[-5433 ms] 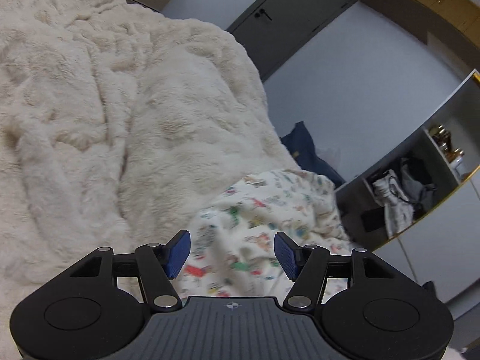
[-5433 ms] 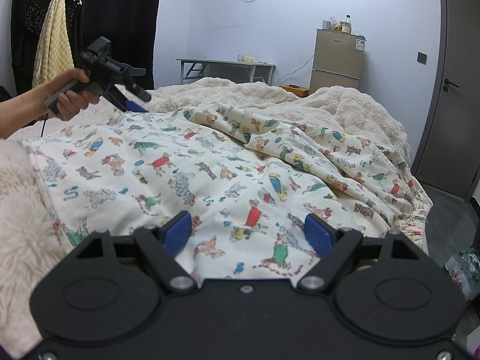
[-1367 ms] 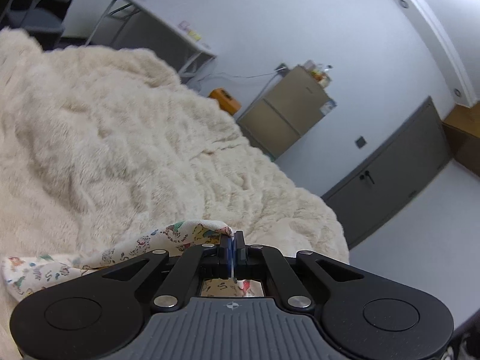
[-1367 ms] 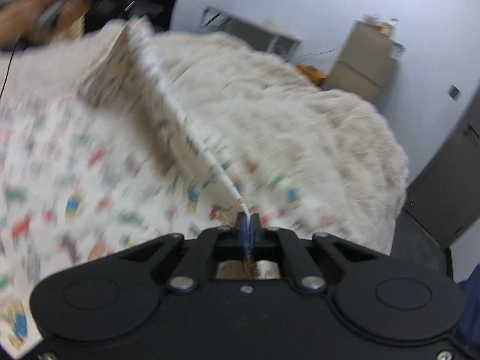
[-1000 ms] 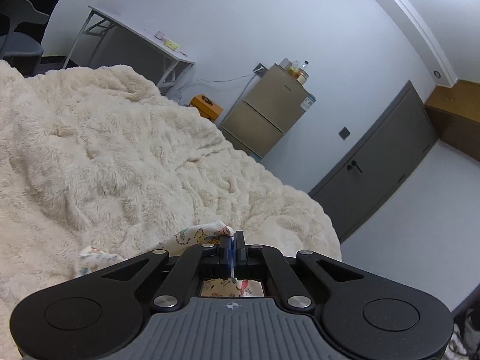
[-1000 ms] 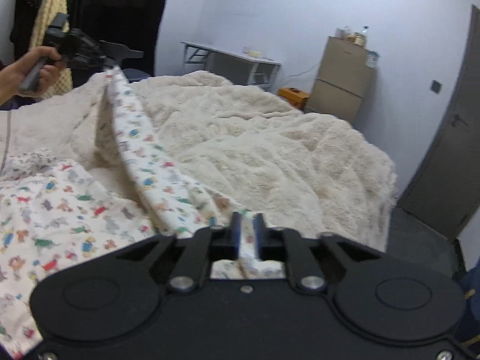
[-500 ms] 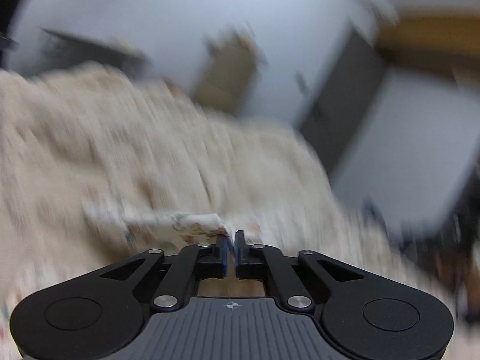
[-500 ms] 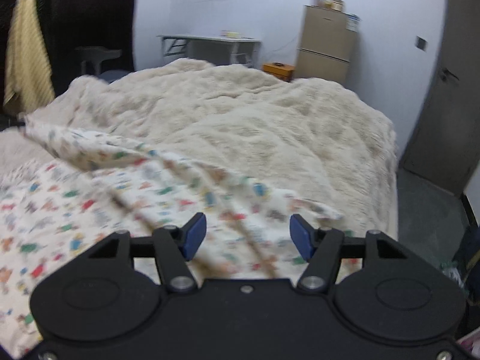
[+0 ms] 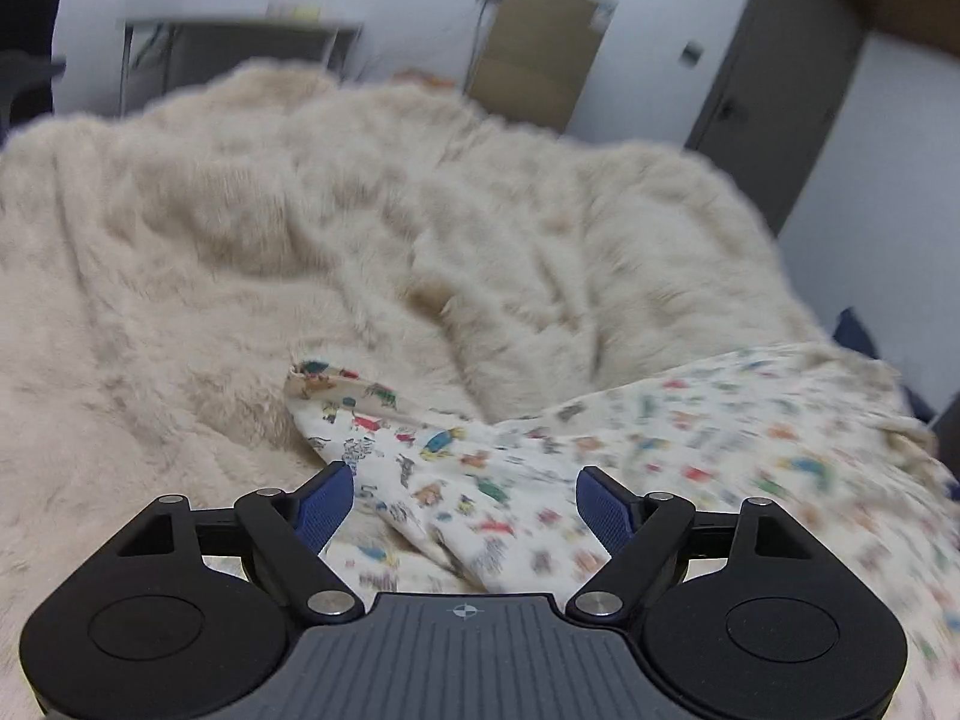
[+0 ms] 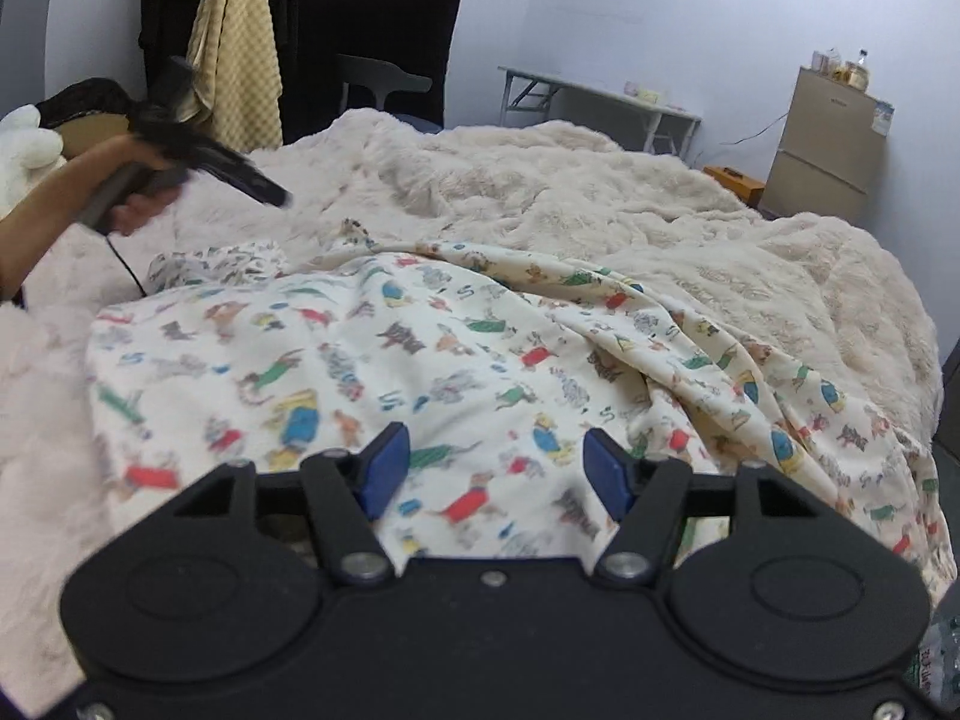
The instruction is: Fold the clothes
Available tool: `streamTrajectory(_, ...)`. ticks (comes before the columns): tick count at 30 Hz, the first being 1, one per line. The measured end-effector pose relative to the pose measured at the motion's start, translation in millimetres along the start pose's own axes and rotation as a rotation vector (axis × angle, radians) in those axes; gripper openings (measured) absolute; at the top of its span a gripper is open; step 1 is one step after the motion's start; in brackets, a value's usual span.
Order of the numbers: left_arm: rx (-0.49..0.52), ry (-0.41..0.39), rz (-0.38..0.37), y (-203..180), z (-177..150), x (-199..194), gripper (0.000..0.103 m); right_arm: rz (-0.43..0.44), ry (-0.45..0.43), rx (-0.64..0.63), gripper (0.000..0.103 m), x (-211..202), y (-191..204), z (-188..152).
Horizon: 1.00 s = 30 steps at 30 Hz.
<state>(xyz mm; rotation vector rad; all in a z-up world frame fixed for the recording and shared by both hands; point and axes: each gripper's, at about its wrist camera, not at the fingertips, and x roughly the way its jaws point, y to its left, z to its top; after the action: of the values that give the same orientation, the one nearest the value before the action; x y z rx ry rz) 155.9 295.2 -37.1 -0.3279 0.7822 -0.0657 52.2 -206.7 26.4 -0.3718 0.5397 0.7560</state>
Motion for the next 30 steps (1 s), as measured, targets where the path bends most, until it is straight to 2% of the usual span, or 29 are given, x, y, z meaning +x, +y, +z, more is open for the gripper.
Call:
streamTrajectory(6,0.009,0.124,-0.160,-45.9,12.3,52.4,0.076,-0.048,-0.037,0.051,0.065,-40.4,11.8,-23.4)
streamTrajectory(7,0.039,0.134,-0.151,-57.2,11.1,58.0,0.077,-0.061,-0.052,0.050,0.067,-47.5,16.1,-31.7)
streamTrajectory(10,0.186,0.175,0.036,-83.1,3.4,80.4,0.077,-0.077,-0.073,0.076,0.068,-51.4,19.8,-46.5)
streamTrajectory(11,0.237,0.193,0.114,-88.8,-5.7,88.5,0.072,-0.067,-0.072,0.097,0.068,-50.8,16.4,-48.9)
streamTrajectory(12,0.271,0.212,0.170,-90.8,-16.9,95.6,0.053,-0.056,-0.072,0.119,0.068,-50.2,13.1,-51.3)
streamTrajectory(13,0.271,0.216,0.173,-87.3,-19.7,96.7,0.041,-0.047,-0.068,0.136,0.068,-49.6,10.1,-52.0)
streamTrajectory(15,0.249,0.158,0.214,-71.3,-24.9,79.3,0.003,-0.047,-0.067,0.140,0.069,-50.0,9.1,-51.2)
streamTrajectory(19,0.246,-0.039,0.300,-48.0,-48.8,7.1,0.003,-0.059,-0.068,0.136,0.070,-51.6,9.6,-49.6)
streamTrajectory(23,0.226,-0.112,0.281,-25.4,-84.7,-66.3,0.005,-0.058,-0.063,0.139,0.070,-46.7,13.2,-51.6)
streamTrajectory(25,0.200,-0.127,0.240,-1.7,-108.8,-114.8,0.018,-0.059,-0.059,0.135,0.070,-45.9,14.4,-51.0)
streamTrajectory(27,0.135,-0.171,0.229,23.1,-116.8,-145.1,0.054,-0.058,-0.057,0.134,0.070,-45.5,14.7,-50.6)
streamTrajectory(30,0.035,-0.202,0.230,58.3,-106.7,-159.5,0.062,-0.051,-0.054,0.145,0.070,-45.1,12.4,-51.4)
